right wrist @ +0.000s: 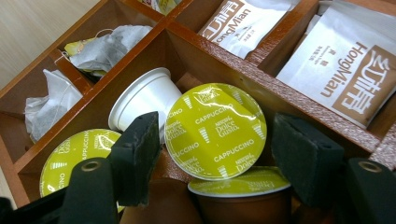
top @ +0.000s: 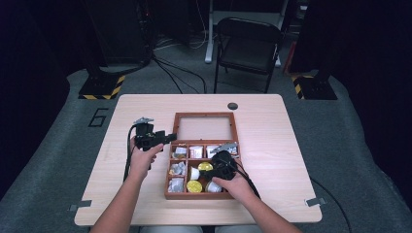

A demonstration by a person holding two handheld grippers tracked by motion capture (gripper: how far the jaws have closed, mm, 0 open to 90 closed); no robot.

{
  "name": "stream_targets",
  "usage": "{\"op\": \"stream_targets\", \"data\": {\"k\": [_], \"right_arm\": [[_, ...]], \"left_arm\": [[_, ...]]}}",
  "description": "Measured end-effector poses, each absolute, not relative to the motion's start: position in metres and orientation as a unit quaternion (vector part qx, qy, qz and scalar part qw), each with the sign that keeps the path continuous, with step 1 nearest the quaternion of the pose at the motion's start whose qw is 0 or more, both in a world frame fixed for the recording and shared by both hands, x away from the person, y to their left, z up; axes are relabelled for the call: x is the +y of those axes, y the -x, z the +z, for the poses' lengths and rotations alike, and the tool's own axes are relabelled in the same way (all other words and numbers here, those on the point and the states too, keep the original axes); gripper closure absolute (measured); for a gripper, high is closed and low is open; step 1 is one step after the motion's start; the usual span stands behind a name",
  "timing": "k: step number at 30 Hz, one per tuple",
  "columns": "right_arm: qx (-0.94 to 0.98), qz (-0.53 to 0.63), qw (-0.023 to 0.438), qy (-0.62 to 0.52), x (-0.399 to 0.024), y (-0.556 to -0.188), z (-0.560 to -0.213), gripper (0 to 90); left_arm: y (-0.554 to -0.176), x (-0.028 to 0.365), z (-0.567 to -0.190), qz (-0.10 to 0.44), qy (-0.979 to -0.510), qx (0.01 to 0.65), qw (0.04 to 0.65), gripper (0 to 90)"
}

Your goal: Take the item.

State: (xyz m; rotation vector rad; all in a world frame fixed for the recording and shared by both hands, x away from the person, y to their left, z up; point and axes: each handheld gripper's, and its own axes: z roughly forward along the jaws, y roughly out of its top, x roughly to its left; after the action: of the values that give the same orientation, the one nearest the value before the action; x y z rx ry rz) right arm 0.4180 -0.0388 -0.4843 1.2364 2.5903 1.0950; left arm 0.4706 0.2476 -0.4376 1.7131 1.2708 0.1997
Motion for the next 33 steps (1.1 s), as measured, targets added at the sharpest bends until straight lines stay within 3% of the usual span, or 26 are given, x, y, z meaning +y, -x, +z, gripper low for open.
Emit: {"op": "stream_targets", "data": {"k": [21,33], "right_arm": [[0.862,0.330,0.051,-0.382,-0.030,-0.420,-0.486,37.2],[0.850,0.369,0.055,-0.372,-0.039,-0.412,-0.454,37.2]], "left_arm": [[-0.468,0.251,-0.432,0.083,-0.691,0.528,0.488,34.1],[-0.469,0.254,-0.434,0.084,-0.690,0.530,0.485,34.0]]}}
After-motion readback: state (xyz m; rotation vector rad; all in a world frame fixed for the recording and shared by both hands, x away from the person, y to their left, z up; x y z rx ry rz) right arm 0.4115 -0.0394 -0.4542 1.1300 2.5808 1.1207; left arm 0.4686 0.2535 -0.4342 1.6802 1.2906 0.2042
